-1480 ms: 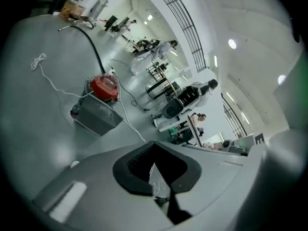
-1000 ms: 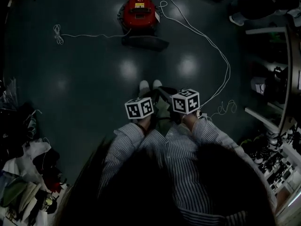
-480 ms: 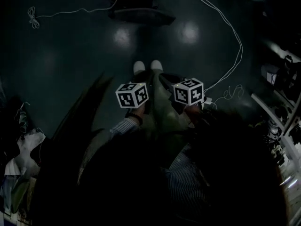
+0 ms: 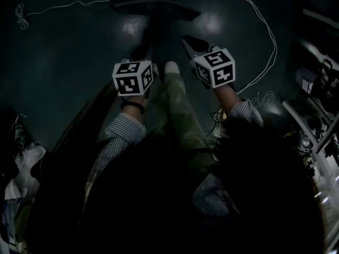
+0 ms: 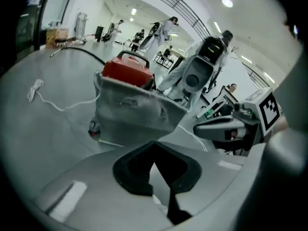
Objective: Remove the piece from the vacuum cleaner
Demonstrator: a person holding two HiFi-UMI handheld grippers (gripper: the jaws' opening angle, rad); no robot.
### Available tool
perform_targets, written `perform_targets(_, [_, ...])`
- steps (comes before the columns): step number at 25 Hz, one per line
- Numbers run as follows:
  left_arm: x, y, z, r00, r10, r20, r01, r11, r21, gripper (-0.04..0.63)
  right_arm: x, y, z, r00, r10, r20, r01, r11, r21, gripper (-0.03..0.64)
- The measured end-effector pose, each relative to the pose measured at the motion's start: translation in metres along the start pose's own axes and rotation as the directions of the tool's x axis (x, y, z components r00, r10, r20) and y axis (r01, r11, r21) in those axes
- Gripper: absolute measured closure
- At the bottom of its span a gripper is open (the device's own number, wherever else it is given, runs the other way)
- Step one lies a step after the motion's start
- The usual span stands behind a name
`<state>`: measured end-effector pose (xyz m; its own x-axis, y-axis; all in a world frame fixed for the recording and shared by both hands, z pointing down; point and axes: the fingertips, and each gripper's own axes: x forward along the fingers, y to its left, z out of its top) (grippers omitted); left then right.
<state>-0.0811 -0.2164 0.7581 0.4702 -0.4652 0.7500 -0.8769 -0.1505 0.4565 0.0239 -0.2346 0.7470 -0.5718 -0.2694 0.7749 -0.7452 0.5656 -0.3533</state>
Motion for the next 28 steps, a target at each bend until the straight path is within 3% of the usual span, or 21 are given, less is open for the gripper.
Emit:
perform_targets(3, [0.010,0.007,0.036,0.999,0.018,0.030,-0.022,0.992,0.124,0.594,0.005,-0.019,0.033,1.000,-0.021,0.024,0.022,0.998,-0.067,0.593])
perform_targets(7, [0.019,0.006,0.069,0.999,0.039,0.019,-0.043,0.957,0.286,0.592,0.012,-0.031,0.067,0.999,-0.041,0.024,0.044,0.986,-0.163,0.574])
perform_targets(8, [0.021,0.006,0.076,0.999,0.045,0.013,-0.047,0.945,0.324,0.592,0.015,-0.032,0.075,0.999,-0.042,0.020,0.045,0.980,-0.194,0.560])
perform_targets(11, [0.027,0.006,0.095,0.998,0.061,-0.007,-0.052,0.905,0.421,0.500,0.025,-0.034,0.095,0.999,-0.046,0.001,0.044,0.964,-0.264,0.522])
perform_targets(15, [0.037,0.013,0.111,0.995,0.097,-0.007,-0.077,0.826,0.559,0.452,0.039,-0.040,0.104,0.997,-0.060,-0.048,0.041,0.946,-0.320,0.515])
perform_targets(20, [0.038,0.033,0.124,0.977,0.211,0.023,-0.177,0.746,0.642,0.386,0.056,-0.047,0.096,0.991,-0.069,-0.115,0.030,0.950,-0.311,0.515])
perform_targets(22, [0.043,0.041,0.123,0.970,0.242,0.001,-0.179,0.719,0.672,0.365,0.062,-0.049,0.091,0.988,-0.072,-0.140,0.026,0.953,-0.303,0.515])
perform_targets(28, [0.057,0.050,0.122,0.960,0.272,-0.071,-0.140,0.680,0.720,0.367,0.068,-0.050,0.085,0.980,-0.076,-0.185,0.015,0.950,-0.313,0.520])
